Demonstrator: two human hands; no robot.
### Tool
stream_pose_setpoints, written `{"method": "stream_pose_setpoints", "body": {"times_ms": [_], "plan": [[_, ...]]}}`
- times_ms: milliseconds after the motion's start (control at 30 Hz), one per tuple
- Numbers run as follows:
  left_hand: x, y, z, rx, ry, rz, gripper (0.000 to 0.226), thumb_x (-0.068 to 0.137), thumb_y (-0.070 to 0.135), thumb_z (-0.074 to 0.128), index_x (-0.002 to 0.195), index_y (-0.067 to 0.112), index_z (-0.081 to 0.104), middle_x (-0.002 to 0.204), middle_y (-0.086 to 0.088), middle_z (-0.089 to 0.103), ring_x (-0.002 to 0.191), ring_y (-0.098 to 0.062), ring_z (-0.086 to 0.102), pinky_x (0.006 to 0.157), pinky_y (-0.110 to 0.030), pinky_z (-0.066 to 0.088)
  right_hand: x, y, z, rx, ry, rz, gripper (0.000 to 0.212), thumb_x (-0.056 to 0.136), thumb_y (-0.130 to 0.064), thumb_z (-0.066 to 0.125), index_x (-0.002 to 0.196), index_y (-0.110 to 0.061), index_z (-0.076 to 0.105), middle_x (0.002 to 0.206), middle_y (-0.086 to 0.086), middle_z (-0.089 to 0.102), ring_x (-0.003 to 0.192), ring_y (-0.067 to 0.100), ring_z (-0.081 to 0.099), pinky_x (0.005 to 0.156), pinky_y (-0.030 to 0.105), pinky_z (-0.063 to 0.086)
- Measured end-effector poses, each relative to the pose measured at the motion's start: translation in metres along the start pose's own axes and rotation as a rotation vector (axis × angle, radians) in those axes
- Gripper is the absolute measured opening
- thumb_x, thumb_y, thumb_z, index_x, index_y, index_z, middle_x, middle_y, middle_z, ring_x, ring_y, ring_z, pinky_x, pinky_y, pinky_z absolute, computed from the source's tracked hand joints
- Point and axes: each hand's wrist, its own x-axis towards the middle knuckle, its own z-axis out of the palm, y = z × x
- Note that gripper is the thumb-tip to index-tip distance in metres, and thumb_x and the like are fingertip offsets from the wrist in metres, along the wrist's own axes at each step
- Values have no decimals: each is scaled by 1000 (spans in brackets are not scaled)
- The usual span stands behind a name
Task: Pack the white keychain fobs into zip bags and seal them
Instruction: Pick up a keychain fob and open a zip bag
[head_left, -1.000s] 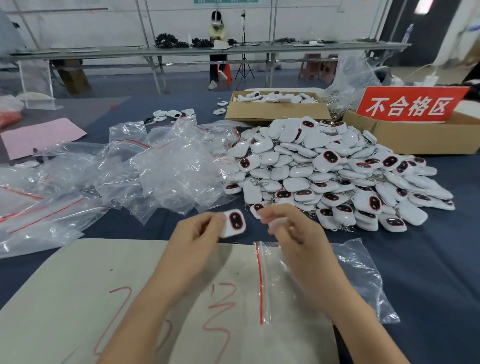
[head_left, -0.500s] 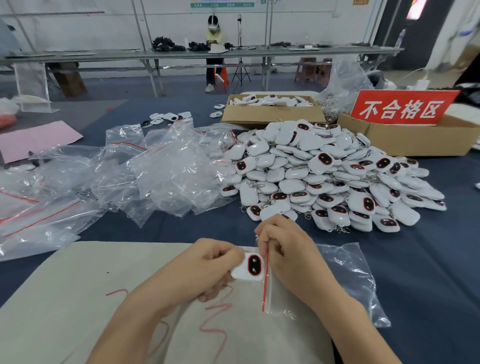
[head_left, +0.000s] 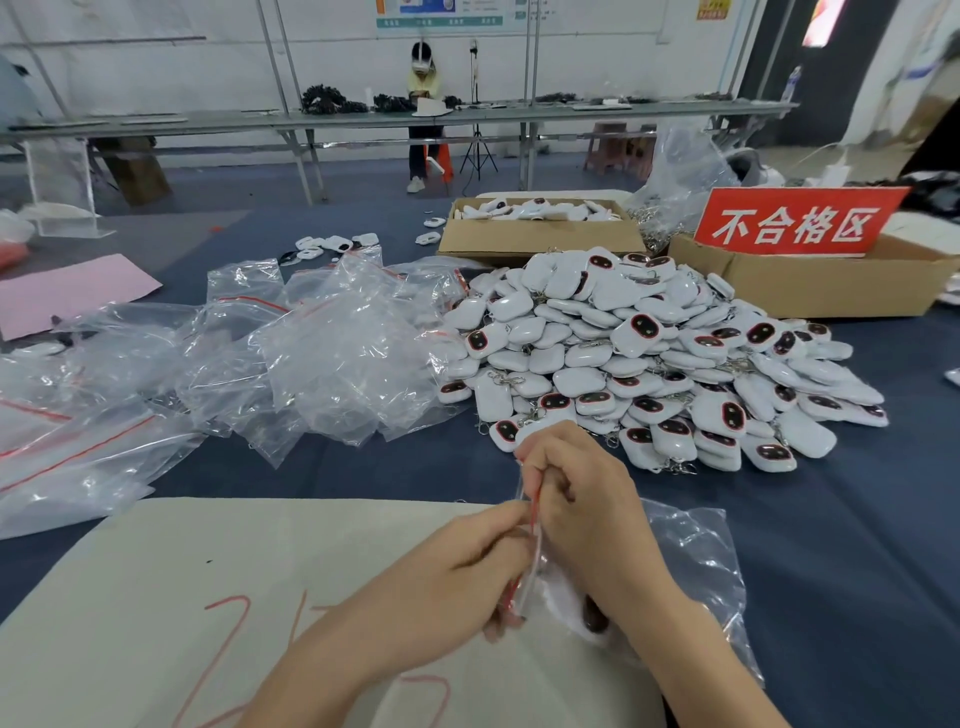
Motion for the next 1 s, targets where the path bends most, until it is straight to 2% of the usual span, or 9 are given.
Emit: {"method": "stream_pose_setpoints", "body": {"times_ms": [100, 200, 400, 533, 667, 733, 800, 867, 1000], "plan": [[-3, 4, 1, -117, -99, -92, 37, 93, 34, 44, 102, 0, 56, 69, -20, 55, 62, -27, 55, 61, -32, 48, 0, 1, 0, 93, -4, -9, 47, 76, 14, 39, 61, -30, 49, 92, -15, 61, 89, 8, 60, 66, 12, 39], [-5, 6, -3, 38, -52, -44, 42, 97, 39, 44, 78, 2, 56, 58, -6, 58, 54, -20, 49, 53, -19, 40, 2, 2, -1, 146, -52, -10, 44, 75, 12, 39, 61, -28, 49, 93, -14, 62, 94, 8, 61, 70, 11, 40], [24, -14, -27, 47, 726, 235, 37, 104, 26, 48, 80, 29, 76, 72, 13, 72, 58, -2, 56, 59, -10, 46, 0, 9, -2, 204, -194, 88, 57, 81, 16, 43, 65, -36, 61, 86, -12, 69, 86, 13, 66, 74, 25, 51], [75, -26, -33, 671, 560, 8, 30, 105, 35, 47, 133, 35, 59, 129, 7, 62, 118, -14, 57, 95, -36, 49, 3, 5, -4, 268, -173, 183, 53, 90, 10, 44, 82, -38, 65, 90, -20, 70, 86, 2, 67, 76, 8, 45], [103, -21, -30, 971, 379, 11, 43, 105, 50, 39, 146, 36, 44, 134, 3, 47, 131, -18, 40, 85, -36, 41, 8, 10, -10, 340, -94, 248, 43, 94, 6, 45, 88, -29, 68, 90, -18, 73, 91, 38, 61, 84, 44, 53], [105, -21, -31, 950, 351, 10, 42, 104, 49, 44, 142, 28, 47, 133, 1, 48, 129, -19, 40, 92, -34, 41, 9, 12, -11, 348, -81, 299, 39, 95, 4, 44, 92, -27, 69, 93, -17, 73, 91, 33, 65, 88, 52, 53], [97, -21, -31, 799, 375, 42, 34, 101, 42, 55, 132, 27, 50, 125, 2, 54, 121, -19, 47, 96, -32, 43, 9, 12, -11, 346, -66, 325, 39, 96, 3, 44, 94, -27, 68, 94, -17, 71, 88, 15, 68, 91, 46, 54], [84, -22, -31, 571, 429, 120, 28, 100, 30, 61, 127, 29, 53, 118, 3, 60, 113, -16, 56, 97, -33, 47, 8, 11, -10, 334, -43, 321, 38, 97, -2, 45, 95, -32, 67, 95, -15, 69, 87, 17, 67, 86, 43, 55], [55, -17, -31, 162, 538, 328, 34, 100, 19, 62, 131, 35, 60, 115, 11, 68, 104, -4, 65, 87, -12, 47, 7, 7, -10, 318, -21, 203, 32, 99, -24, 57, 110, -55, 57, 113, -21, 62, 88, 7, 66, 78, 18, 53]]}}
